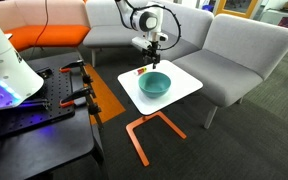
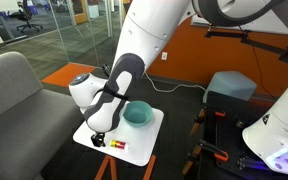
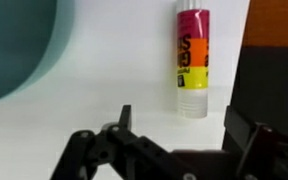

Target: Take the bottle out of the bowl and put it on the table

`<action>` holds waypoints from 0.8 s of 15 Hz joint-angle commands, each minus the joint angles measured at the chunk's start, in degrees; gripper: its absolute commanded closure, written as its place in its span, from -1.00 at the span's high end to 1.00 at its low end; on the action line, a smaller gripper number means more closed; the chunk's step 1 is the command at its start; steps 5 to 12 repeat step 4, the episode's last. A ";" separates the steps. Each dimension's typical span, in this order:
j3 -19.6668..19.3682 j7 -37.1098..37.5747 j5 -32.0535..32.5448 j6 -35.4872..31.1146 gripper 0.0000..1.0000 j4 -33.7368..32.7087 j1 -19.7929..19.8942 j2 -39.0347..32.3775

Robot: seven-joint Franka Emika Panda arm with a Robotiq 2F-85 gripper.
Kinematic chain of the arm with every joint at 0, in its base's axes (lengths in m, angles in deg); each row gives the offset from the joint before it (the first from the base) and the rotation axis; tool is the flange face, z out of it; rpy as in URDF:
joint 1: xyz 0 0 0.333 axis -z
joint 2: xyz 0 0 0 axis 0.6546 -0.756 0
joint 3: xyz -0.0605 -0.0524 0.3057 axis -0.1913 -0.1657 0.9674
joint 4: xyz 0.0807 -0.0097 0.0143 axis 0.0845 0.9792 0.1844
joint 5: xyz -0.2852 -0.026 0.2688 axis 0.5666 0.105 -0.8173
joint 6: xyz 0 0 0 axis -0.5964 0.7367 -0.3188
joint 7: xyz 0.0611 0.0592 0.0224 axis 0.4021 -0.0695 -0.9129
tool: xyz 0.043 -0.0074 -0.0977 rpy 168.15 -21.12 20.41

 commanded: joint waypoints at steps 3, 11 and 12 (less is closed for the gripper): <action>0.92 -0.48 0.74 4.63 1.00 2.71 0.93 4.51; 0.29 -0.41 1.61 4.82 1.00 2.88 0.31 4.73; 0.29 -0.41 1.61 4.82 1.00 2.88 0.31 4.73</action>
